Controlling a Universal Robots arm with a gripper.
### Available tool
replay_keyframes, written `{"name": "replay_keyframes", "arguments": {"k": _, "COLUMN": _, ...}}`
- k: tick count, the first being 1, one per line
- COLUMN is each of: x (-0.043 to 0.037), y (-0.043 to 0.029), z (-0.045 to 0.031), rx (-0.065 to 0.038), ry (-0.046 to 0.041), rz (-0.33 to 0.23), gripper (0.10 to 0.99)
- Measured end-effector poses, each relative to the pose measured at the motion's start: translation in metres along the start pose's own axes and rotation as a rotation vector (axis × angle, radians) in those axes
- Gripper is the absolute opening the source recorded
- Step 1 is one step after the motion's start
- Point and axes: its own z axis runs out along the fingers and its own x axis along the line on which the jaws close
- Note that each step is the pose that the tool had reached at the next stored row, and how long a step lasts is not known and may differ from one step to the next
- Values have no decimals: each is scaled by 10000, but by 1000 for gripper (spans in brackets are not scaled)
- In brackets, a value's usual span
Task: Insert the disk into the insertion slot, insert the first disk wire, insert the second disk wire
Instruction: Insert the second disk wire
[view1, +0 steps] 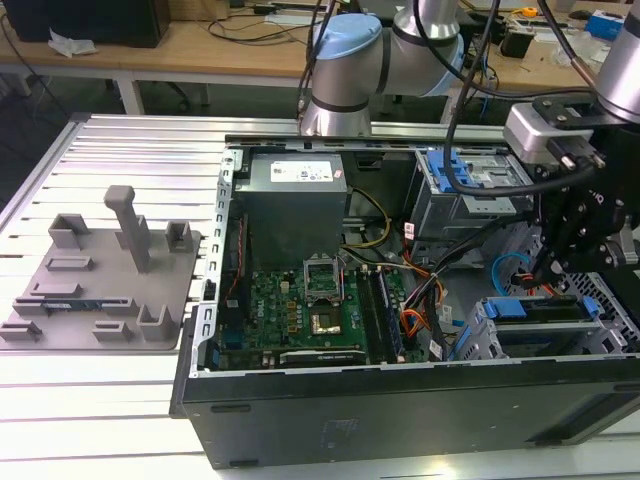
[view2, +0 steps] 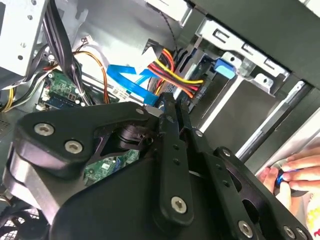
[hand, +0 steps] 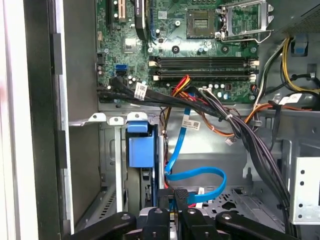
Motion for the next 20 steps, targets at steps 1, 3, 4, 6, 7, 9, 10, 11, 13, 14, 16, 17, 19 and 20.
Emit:
{"name": "replay_keyframes", "arguments": {"k": 1, "x": 8, "y": -3, "z": 0, "rx": 0, "ry": -1, "rz": -9, "gripper": 161}}
{"name": "replay_keyframes", "arguments": {"k": 3, "x": 36, "y": -3, "z": 1, "rx": 0, "ry": 0, "rz": -11, "gripper": 161}}
{"name": "replay_keyframes", "arguments": {"k": 4, "x": 69, "y": -2, "z": 3, "rx": 0, "ry": -1, "rz": -11, "gripper": 161}}
{"name": "replay_keyframes", "arguments": {"k": 6, "x": 107, "y": -2, "z": 5, "rx": 1, "ry": 0, "rz": -11, "gripper": 161}}
{"name": "replay_keyframes", "arguments": {"k": 7, "x": 107, "y": -2, "z": 5, "rx": 0, "ry": -1, "rz": -12, "gripper": 161}}
{"name": "replay_keyframes", "arguments": {"k": 9, "x": 107, "y": -2, "z": 5, "rx": 1, "ry": 0, "rz": -12, "gripper": 161}}
{"name": "replay_keyframes", "arguments": {"k": 10, "x": 107, "y": -2, "z": 5, "rx": 0, "ry": 1, "rz": -11, "gripper": 161}}
{"name": "replay_keyframes", "arguments": {"k": 11, "x": 108, "y": -2, "z": 5, "rx": 0, "ry": 2, "rz": -12, "gripper": 161}}
{"name": "replay_keyframes", "arguments": {"k": 13, "x": 134, "y": -2, "z": 6, "rx": 0, "ry": 2, "rz": -12, "gripper": 161}}
{"name": "replay_keyframes", "arguments": {"k": 14, "x": 140, "y": -2, "z": 7, "rx": 0, "ry": 2, "rz": -12, "gripper": 161}}
{"name": "replay_keyframes", "arguments": {"k": 16, "x": 149, "y": -1, "z": 11, "rx": 0, "ry": 0, "rz": -12, "gripper": 161}}
{"name": "replay_keyframes", "arguments": {"k": 17, "x": 149, "y": -1, "z": 12, "rx": 1, "ry": 2, "rz": -12, "gripper": 161}}
{"name": "replay_keyframes", "arguments": {"k": 19, "x": 150, "y": -1, "z": 21, "rx": 0, "ry": 2, "rz": -12, "gripper": 161}}
{"name": "replay_keyframes", "arguments": {"k": 20, "x": 150, "y": 0, "z": 26, "rx": 0, "ry": 3, "rz": -12, "gripper": 161}}
